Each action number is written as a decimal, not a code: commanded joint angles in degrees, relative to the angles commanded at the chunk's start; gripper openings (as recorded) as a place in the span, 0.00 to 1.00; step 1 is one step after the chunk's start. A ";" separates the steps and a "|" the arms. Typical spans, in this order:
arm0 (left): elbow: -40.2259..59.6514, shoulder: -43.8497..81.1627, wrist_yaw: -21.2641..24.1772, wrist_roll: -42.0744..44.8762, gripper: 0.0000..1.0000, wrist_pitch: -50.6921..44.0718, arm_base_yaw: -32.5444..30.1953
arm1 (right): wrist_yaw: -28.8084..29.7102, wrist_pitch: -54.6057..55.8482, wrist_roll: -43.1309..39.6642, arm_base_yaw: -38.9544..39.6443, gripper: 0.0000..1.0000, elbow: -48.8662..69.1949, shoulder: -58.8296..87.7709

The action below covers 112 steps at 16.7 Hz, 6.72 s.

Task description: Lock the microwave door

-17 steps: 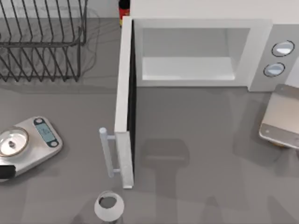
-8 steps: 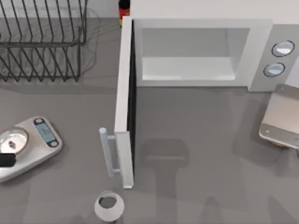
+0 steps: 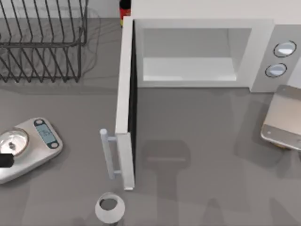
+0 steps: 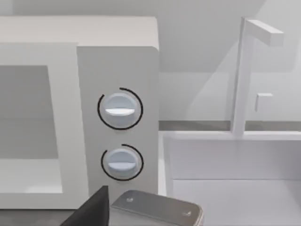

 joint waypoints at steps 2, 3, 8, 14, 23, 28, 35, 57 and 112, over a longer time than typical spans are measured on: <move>-1.31 -0.87 4.20 -0.01 0.00 0.43 4.22 | 0.00 0.00 0.00 0.00 1.00 0.00 0.00; -2.03 -1.46 6.29 -0.01 0.00 0.56 6.30 | 0.00 0.00 0.00 0.00 1.00 0.00 0.00; -3.36 -2.92 9.04 -0.03 0.00 0.42 9.05 | 0.00 0.00 0.00 0.00 1.00 0.00 0.00; -1.36 -7.07 14.21 -0.03 0.00 -5.96 14.22 | 0.00 0.00 0.00 0.00 1.00 0.00 0.00; 0.24 -11.69 18.42 -0.11 0.00 -12.29 18.37 | 0.00 0.00 0.00 0.00 1.00 0.00 0.00; 7.57 -2.51 12.40 -4.34 0.00 -17.12 10.37 | 0.00 0.00 0.00 0.00 1.00 0.00 0.00; 26.72 28.50 -5.37 -15.63 0.00 -29.35 -12.77 | 0.00 0.00 0.00 0.00 1.00 0.00 0.00; 28.24 58.50 -20.64 -24.09 0.00 -18.60 -32.10 | 0.00 0.00 0.00 0.00 1.00 0.00 0.00; 87.82 114.55 -39.05 -57.82 0.00 -38.58 -67.52 | 0.00 0.00 0.00 0.00 1.00 0.00 0.00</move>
